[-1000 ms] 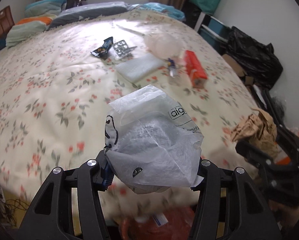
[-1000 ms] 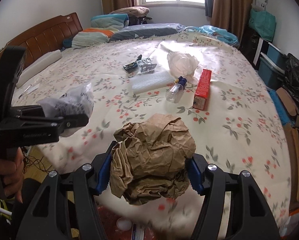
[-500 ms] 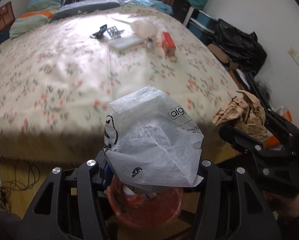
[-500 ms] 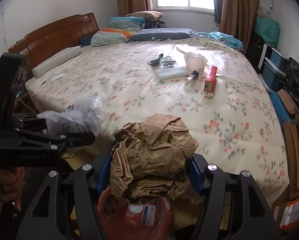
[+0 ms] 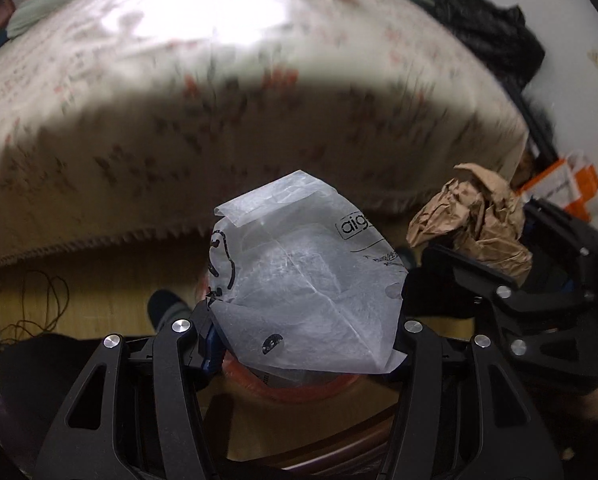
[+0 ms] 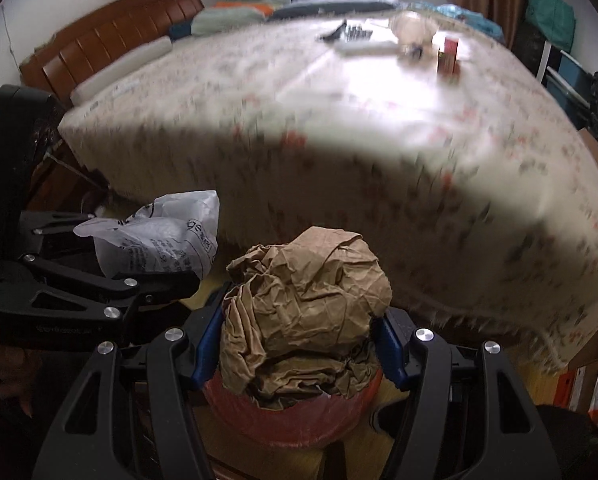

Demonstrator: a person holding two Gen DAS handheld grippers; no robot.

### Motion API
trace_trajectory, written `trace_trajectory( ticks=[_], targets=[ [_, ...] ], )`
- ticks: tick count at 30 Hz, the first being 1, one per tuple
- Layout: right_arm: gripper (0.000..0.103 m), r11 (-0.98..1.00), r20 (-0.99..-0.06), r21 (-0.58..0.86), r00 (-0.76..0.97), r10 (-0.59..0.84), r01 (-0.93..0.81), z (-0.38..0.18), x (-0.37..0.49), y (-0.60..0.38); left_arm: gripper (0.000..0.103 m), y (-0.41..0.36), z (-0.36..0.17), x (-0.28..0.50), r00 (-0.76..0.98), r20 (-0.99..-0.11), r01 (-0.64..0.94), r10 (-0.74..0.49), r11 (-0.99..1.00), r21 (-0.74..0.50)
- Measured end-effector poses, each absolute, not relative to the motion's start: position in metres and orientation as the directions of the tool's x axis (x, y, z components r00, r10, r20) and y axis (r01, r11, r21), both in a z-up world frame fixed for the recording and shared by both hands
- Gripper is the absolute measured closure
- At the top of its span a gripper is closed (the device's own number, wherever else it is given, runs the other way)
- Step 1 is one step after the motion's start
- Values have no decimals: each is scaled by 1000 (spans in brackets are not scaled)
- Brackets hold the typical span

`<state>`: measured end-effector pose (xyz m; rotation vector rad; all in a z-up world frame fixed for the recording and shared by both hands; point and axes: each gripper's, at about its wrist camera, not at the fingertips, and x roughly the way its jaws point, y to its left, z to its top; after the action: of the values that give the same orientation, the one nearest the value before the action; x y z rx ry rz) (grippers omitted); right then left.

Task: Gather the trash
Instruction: 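Carry the grey bag and brown paper ball down over the red bin, then open both grippers to drop the bag and paper ball into the bin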

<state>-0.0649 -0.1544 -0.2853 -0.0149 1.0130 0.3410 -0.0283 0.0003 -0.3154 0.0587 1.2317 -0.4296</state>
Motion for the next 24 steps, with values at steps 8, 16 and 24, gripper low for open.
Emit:
trace_trajectory(
  ticks=[8, 16, 24],
  targets=[
    [40, 947, -880, 145, 399, 256, -287, -328, -63, -150, 48, -2, -377, -26, 125, -959, 352, -254, 915, -196],
    [40, 948, -904, 160, 345, 253, -276, -349, -55, -149, 46, 1, -409, -20, 52, -971, 332, -235, 921, -205],
    [40, 948, -912, 169, 321, 254, -271, -360, -54, -149, 42, -5, -420, -18, 30, -974, 335, -224, 921, -201]
  ],
)
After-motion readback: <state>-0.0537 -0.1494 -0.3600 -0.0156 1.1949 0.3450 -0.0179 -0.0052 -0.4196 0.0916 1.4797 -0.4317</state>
